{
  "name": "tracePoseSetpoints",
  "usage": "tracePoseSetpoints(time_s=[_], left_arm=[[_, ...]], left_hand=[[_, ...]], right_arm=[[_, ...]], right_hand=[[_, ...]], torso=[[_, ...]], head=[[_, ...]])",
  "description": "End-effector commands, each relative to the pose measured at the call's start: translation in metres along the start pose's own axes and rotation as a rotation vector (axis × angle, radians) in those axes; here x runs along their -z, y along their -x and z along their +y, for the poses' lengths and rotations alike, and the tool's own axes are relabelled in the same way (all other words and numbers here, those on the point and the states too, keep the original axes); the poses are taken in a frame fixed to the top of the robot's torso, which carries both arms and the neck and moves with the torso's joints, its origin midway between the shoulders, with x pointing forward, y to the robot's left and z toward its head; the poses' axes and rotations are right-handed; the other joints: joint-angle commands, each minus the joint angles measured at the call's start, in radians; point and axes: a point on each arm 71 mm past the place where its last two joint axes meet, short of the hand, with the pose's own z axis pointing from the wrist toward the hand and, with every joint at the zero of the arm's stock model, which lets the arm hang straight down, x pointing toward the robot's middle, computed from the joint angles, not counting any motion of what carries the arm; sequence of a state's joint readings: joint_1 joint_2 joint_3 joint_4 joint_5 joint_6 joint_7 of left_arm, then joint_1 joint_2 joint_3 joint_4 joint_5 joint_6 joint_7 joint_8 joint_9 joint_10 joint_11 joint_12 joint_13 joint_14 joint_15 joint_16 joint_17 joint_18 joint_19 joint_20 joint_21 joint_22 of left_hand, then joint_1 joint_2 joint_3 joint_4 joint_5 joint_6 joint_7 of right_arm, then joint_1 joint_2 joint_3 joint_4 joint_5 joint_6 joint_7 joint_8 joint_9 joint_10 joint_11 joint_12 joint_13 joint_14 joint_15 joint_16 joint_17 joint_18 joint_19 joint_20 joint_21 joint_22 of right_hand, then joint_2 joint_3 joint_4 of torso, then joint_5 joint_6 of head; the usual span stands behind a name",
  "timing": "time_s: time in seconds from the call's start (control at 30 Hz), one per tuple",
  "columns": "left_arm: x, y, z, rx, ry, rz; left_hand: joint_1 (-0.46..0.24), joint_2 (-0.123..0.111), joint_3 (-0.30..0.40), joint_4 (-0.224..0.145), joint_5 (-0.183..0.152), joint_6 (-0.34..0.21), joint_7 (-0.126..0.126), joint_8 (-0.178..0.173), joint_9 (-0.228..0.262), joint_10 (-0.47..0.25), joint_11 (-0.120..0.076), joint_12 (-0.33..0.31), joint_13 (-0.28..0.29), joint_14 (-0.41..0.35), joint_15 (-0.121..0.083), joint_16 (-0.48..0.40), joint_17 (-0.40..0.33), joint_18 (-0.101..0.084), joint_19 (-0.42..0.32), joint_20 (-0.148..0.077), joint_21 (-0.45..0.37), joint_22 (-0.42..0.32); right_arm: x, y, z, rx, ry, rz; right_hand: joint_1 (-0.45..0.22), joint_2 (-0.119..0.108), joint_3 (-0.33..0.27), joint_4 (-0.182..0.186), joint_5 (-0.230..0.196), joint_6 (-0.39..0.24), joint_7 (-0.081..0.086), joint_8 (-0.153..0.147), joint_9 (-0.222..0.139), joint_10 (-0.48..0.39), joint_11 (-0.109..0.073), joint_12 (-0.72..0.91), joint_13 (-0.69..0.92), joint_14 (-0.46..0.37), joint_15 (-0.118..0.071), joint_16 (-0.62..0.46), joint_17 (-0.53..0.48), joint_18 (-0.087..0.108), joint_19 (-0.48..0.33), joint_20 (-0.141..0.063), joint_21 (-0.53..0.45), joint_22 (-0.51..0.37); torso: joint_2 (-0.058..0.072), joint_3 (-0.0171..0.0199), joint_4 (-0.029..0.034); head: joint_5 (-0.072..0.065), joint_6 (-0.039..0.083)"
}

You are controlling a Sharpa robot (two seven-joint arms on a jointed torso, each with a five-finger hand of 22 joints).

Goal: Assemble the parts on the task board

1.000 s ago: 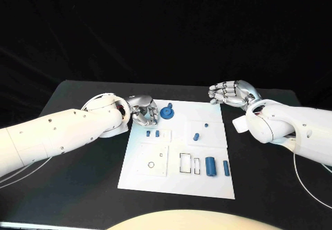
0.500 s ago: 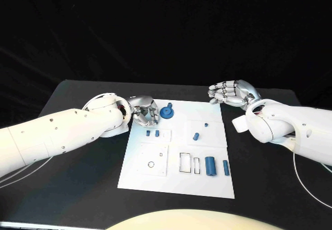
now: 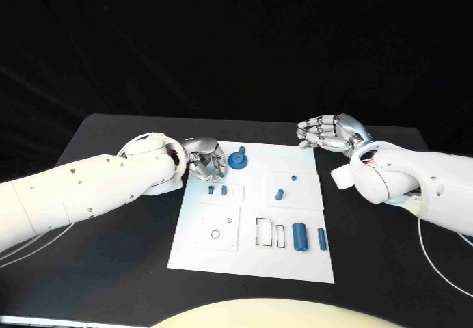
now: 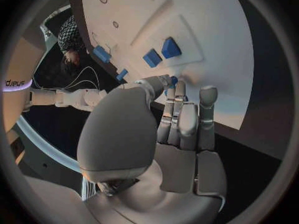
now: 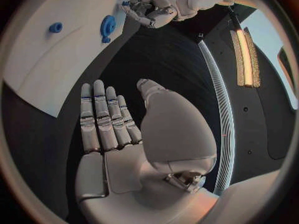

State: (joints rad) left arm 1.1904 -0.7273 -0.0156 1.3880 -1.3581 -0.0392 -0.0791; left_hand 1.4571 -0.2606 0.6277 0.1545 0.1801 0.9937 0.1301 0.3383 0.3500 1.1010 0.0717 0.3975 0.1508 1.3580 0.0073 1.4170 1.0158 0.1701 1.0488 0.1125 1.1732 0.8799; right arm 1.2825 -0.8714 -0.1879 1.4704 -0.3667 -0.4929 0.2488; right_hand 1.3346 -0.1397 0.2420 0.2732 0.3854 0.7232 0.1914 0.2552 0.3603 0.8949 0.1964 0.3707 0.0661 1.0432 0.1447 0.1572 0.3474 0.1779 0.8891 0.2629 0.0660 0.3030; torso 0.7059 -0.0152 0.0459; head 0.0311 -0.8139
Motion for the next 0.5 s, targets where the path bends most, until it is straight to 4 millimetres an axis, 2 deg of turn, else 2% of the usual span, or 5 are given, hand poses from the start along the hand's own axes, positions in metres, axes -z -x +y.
tracePoseSetpoints(time_s=[0.03,0.5], left_arm=[[-0.0006,-0.0023,0.0003,-0.007,0.006,0.026],[-0.0039,-0.0041,-0.0005,-0.016,0.0,0.021]], left_hand=[[-0.008,-0.002,-0.001,-0.003,-0.006,0.006,0.002,-0.003,0.001,0.006,-0.002,-0.004,-0.001,0.004,-0.002,0.001,-0.001,-0.015,0.003,0.0,0.003,0.001],[-0.006,0.001,0.001,-0.005,-0.007,0.007,0.002,-0.005,0.002,0.009,-0.002,-0.007,-0.001,0.005,-0.003,0.001,0.002,-0.015,0.004,0.0,0.003,0.002]], right_arm=[[0.0003,-0.0016,0.0008,-0.002,0.011,0.017],[0.0006,-0.0014,0.001,-0.002,0.013,0.015]], right_hand=[[-0.003,0.006,0.004,0.001,0.005,0.006,0.071,0.007,-0.002,0.005,0.0,-0.004,-0.001,0.009,0.0,-0.006,-0.001,0.006,-0.001,-0.001,0.001,-0.001],[-0.003,0.006,0.004,0.001,0.005,0.006,0.071,0.007,-0.002,0.005,0.0,-0.004,-0.001,0.009,0.0,-0.006,-0.001,0.006,-0.001,-0.001,0.001,-0.001]], torso=[[0.0,0.0,0.0],[0.0,-0.0004,0.0]], head=[[-0.001,0.0],[-0.002,0.001]])
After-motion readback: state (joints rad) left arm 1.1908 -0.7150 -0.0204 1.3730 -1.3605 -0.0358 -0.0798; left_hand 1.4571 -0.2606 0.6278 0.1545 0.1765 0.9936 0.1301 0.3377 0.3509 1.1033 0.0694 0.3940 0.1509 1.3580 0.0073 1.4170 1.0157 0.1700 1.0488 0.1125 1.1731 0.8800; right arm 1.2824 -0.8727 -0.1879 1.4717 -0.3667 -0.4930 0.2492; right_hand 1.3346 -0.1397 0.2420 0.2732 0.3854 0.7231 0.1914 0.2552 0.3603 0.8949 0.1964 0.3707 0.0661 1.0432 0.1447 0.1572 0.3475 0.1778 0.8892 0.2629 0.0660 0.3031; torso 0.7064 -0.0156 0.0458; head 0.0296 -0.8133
